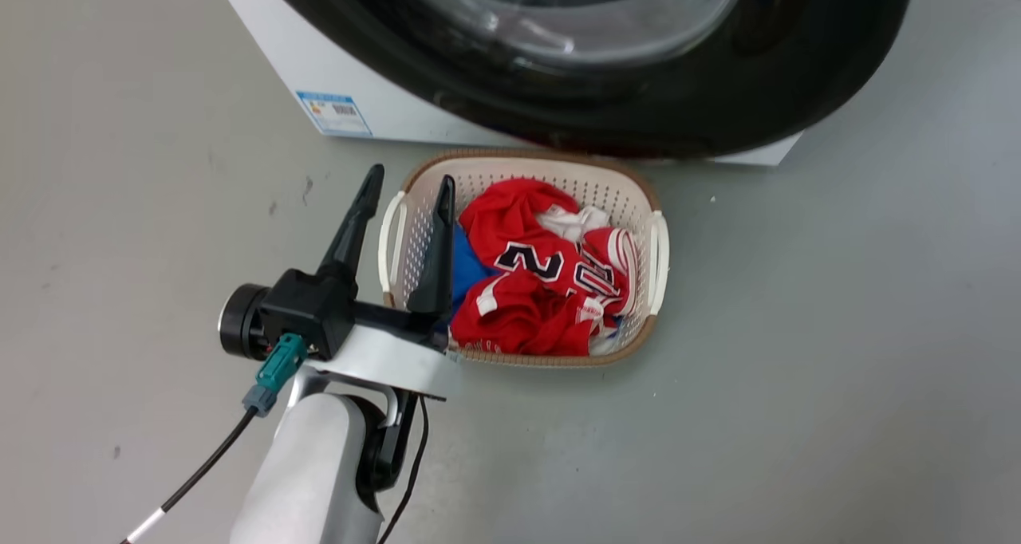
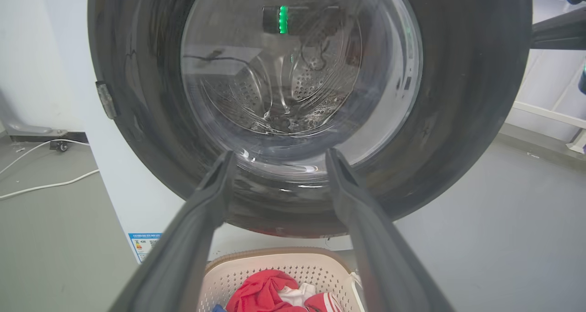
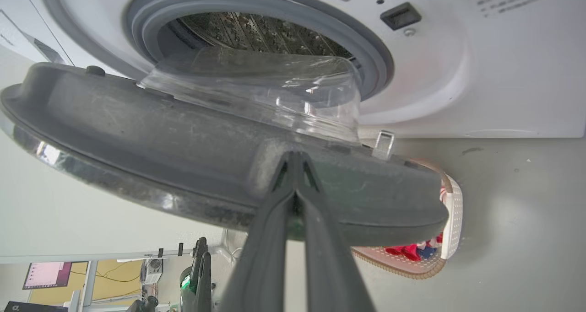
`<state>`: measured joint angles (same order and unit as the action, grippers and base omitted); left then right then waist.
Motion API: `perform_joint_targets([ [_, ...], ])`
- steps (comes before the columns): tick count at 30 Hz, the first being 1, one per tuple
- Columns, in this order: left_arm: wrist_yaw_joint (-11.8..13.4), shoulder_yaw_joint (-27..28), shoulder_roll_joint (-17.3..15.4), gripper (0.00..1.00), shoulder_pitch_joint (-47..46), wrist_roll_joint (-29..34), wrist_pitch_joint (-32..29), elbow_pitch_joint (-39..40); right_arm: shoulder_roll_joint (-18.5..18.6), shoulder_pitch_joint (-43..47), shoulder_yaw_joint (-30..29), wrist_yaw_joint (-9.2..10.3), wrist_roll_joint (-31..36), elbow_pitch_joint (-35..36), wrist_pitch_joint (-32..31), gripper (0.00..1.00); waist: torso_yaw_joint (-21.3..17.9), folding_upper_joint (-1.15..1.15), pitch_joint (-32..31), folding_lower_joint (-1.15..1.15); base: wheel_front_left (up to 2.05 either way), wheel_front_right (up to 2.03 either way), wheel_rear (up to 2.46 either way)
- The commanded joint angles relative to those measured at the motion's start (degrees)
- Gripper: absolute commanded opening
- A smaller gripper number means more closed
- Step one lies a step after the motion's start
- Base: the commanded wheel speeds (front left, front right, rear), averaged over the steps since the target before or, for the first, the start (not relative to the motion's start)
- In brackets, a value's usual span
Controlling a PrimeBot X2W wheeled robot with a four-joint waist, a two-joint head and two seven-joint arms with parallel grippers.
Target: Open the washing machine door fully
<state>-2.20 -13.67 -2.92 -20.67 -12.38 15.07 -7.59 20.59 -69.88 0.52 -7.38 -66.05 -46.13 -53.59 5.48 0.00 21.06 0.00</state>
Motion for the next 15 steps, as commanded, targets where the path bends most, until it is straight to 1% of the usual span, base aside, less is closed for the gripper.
perform_joint_targets([
  [1,-0.2,0.2,0.1,1.0,1.0,-0.2,0.1,-0.4,-4.0,2.5,1.3,-0.2,-0.4,1.0,-1.8,0.0,-0.6,0.0,-2.3,0.0,0.0,0.0,0.0],
  [5,-0.7,0.7,0.1,1.0,2.7,0.0,0.1,-1.4,-6.1,6.9,1.6,-0.19,-0.1,2.7,-4.1,0.0,-1.4,0.0,-5.1,0.0,0.0,0.0,0.0],
  [9,-1.1,0.7,0.1,1.0,3.9,0.2,0.1,-2.4,-6.6,10.3,1.7,-0.11,0.6,4.1,-5.6,0.0,-1.8,0.0,-7.2,0.0,0.0,0.0,0.0],
  [10,-1.2,0.7,0.1,1.0,4.8,0.2,0.1,-2.9,-7.5,12.5,1.9,-0.1,1.1,5.3,-6.6,0.0,-2.0,0.0,-8.7,0.0,0.0,0.0,0.0],
  [11,-1.2,0.7,0.1,1.0,4.8,0.2,0.1,-2.9,-7.5,12.5,1.9,-0.1,1.1,5.3,-6.6,0.0,-2.0,0.0,-8.7,0.0,0.0,0.0,0.0],
  [15,-1.6,0.6,0.1,1.0,6.4,0.0,0.1,-4.0,-9.5,17.1,1.9,-0.1,1.3,8.4,-8.7,0.0,-2.0,0.0,-11.4,0.0,0.0,0.0,0.0],
])
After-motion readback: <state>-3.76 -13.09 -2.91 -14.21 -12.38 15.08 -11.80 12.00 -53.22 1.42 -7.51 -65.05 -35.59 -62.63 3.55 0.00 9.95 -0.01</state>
